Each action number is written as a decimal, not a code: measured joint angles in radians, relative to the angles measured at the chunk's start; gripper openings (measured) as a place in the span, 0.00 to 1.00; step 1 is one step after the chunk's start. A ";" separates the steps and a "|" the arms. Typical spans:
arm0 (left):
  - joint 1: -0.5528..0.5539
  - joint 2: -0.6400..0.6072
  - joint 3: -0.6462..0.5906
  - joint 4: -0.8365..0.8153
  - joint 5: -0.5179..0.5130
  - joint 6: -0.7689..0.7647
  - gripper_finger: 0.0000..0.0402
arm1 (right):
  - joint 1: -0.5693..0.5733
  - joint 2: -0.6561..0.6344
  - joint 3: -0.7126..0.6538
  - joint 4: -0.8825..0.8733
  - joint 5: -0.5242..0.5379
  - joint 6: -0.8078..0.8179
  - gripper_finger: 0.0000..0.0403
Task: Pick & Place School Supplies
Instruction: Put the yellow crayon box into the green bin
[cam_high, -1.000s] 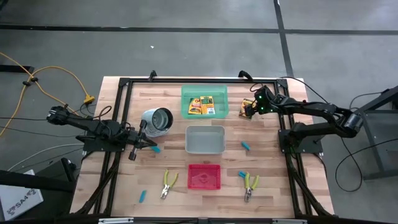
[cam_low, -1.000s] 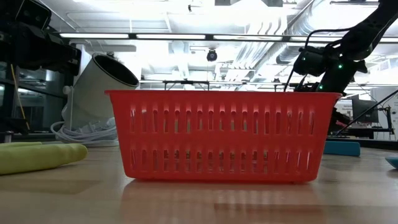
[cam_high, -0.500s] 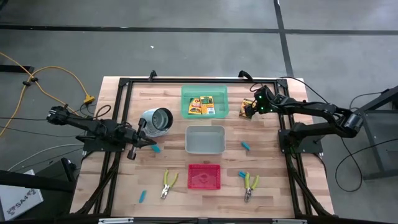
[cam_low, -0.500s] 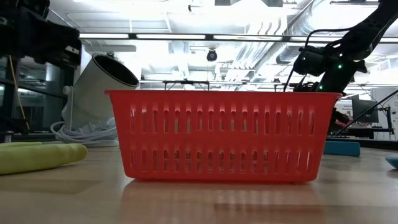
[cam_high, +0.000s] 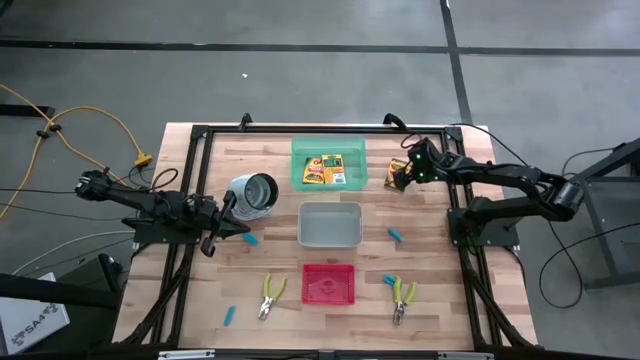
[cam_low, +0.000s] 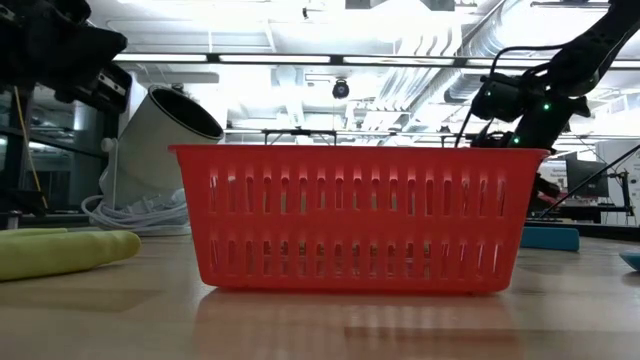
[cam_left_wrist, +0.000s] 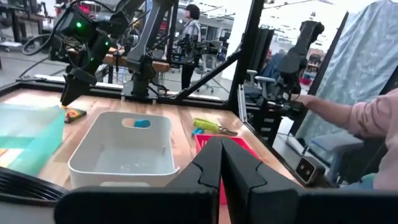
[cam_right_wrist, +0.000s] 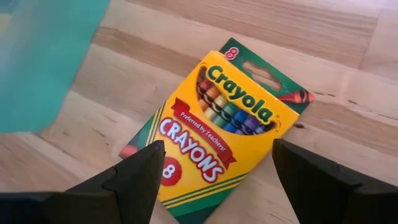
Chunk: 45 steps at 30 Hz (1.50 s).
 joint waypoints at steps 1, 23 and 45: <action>0.000 0.000 0.000 0.000 0.000 0.000 0.00 | 0.003 0.000 0.000 0.002 0.000 -0.011 0.72; 0.000 0.000 0.000 -0.001 0.000 0.009 0.00 | -0.113 0.054 0.001 0.108 0.023 -0.125 0.72; 0.000 0.000 0.000 -0.001 -0.003 0.009 0.00 | -0.042 0.180 0.006 0.187 -0.031 -0.066 0.72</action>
